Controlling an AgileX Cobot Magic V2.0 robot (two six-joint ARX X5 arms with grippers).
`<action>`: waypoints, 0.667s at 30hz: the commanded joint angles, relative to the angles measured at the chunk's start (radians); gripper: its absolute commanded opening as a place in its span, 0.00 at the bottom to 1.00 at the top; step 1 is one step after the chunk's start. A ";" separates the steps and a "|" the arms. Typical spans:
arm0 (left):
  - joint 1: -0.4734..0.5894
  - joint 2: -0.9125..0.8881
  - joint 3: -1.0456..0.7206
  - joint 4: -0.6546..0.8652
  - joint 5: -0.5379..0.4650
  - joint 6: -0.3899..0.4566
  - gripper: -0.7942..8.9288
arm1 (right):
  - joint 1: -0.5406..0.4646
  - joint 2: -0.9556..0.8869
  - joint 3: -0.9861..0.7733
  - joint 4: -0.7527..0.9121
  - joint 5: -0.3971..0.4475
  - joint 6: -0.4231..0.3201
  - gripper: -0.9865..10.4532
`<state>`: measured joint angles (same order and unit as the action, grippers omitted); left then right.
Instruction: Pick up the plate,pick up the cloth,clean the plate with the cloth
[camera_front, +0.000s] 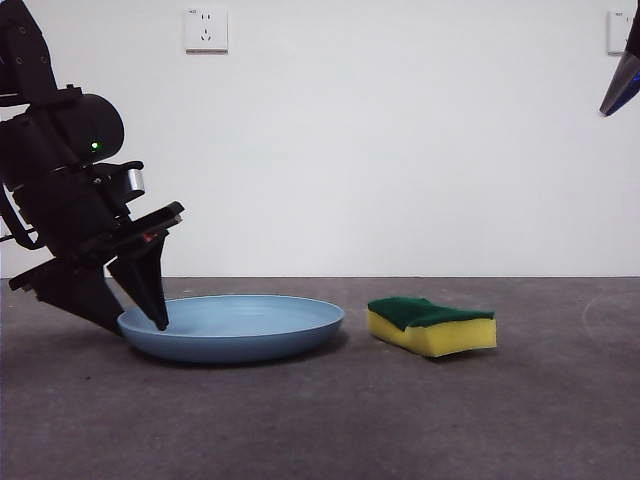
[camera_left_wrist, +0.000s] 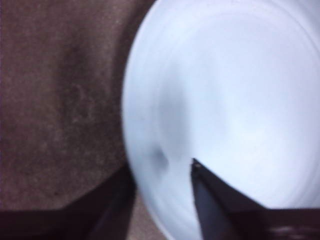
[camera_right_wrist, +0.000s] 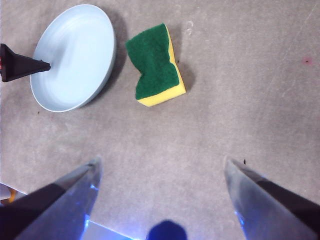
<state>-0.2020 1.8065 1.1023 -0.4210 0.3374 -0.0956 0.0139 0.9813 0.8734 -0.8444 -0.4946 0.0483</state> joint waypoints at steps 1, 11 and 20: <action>-0.006 0.016 -0.002 0.017 -0.008 0.045 0.07 | 0.002 -0.002 0.003 0.005 -0.002 0.006 0.44; -0.006 -0.110 -0.001 -0.024 -0.023 0.071 0.07 | 0.071 0.053 0.038 0.071 0.007 -0.020 0.44; -0.006 -0.329 -0.001 -0.138 -0.042 0.101 0.07 | 0.261 0.275 0.212 0.071 0.211 -0.086 0.44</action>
<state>-0.2058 1.4982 1.1053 -0.5526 0.3000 -0.0147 0.2577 1.2263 1.0695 -0.7773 -0.3008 -0.0078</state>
